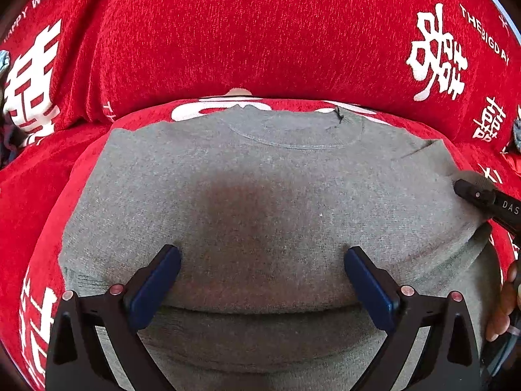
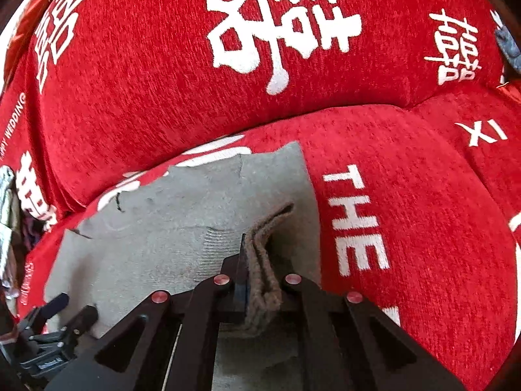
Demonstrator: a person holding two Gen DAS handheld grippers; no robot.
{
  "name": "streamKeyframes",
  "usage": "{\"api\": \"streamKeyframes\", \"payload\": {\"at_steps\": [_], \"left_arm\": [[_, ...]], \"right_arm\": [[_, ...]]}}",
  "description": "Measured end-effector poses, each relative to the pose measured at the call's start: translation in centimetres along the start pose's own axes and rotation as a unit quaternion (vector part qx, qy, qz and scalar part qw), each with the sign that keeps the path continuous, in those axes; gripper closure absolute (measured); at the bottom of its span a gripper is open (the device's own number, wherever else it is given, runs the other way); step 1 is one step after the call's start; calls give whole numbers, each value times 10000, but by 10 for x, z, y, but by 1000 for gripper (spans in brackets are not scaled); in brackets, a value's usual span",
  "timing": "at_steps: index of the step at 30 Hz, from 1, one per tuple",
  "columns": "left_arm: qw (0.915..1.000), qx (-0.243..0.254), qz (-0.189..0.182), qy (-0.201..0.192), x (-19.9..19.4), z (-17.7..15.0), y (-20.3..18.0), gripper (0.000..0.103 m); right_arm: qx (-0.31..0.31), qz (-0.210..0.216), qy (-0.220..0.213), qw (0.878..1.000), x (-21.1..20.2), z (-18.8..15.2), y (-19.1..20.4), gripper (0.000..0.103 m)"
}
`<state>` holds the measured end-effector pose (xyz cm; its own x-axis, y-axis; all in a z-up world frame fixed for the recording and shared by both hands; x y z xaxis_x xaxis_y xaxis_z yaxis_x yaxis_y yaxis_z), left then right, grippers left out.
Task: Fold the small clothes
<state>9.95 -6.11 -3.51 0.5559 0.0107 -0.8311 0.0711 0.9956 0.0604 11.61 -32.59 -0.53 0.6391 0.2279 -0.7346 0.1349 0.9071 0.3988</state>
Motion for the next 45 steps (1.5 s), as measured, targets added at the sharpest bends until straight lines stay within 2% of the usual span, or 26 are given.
{"api": "streamKeyframes", "payload": {"at_steps": [6, 7, 8, 10, 11, 13, 15, 17, 18, 21, 23, 25, 31, 34, 39, 41, 43, 44, 45], "left_arm": [[9996, -299, 5, -5, -7, 6, 19, 2], [9992, -387, 43, 41, -5, 6, 26, 2], [9987, -477, 63, 143, 0, 5, 33, 2], [9984, -527, 57, 185, 2, 4, 41, 2], [9984, -528, 85, 160, 0, 5, 43, 2], [9981, -605, 31, 98, -8, 7, 44, 2], [9978, -654, -70, 13, -15, 10, 41, 2], [9984, -566, -67, -21, -16, 11, 33, 2], [9991, -413, 57, 22, -12, 10, 27, 2], [9989, -144, 383, 225, 4, 3, 22, 2], [9992, -157, 348, 134, 4, -1, 25, 1], [9992, -94, 360, 116, 2, -3, 28, 1], [9993, -54, 356, 39, 0, -6, 31, 1], [9992, -101, 389, -16, -8, -9, 32, 1], [9996, -223, 181, 6, -20, -24, 35, 1], [9995, -200, 227, 67, -19, -33, 36, 1], [9994, -46, 330, -133, -23, -43, 36, 1], [9992, -28, 345, -182, -26, -46, 36, 1], [9993, -35, 315, -179, -28, -49, 37, 1]], "right_arm": [[24, -265, 25, 9996, -1, -1, -6, 98], [-4, -262, 74, 9996, 0, -2, -5, 93], [66, -273, 324, 9991, -2, -3, -4, 89], [29, -420, 370, 9984, -9, -1, -3, 70], [-4, -560, 302, 9980, -16, 0, -2, 64], [-123, -848, 54, 9963, -32, 5, 4, 37], [-255, -890, -245, 9954, -47, 9, 17, 32], [-533, -776, -284, 9951, -48, 8, 39, 32], [-873, -621, -258, 9939, -39, 1, 55, 32], [-1593, -438, 556, 9847, -3, -39, 86, 32], [-1748, -626, 841, 9790, 13, -56, 87, 33], [-1738, -567, 652, 9810, 10, -59, 82, 32], [-1483, -651, 603, 9850, 4, -56, 59, 33], [-1477, -817, 583, 9839, -6, -62, 63, 32], [-1826, -442, 642, 9801, -16, -97, 92, 32], [-1908, -461, 676, 9782, -15, -111, 96, 29], [-1929, -505, 727, 9772, -13, -125, 96, 27], [-1941, -502, 552, 9781, -19, -128, 96, 26], [-1921, -504, 551, 9785, -21, -131, 95, 26]]}}
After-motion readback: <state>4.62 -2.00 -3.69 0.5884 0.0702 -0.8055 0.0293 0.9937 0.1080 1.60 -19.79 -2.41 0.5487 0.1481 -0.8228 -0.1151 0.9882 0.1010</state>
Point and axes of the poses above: each gripper's, at about its wrist camera, not at the fingertips, and x roughly the way its jaws point, y to its left, z to its top, the point moved 6 cm from there along x, roughly the way its jaws point, and after that the axes turned 8 degrees about z, right-handed, at the moved point
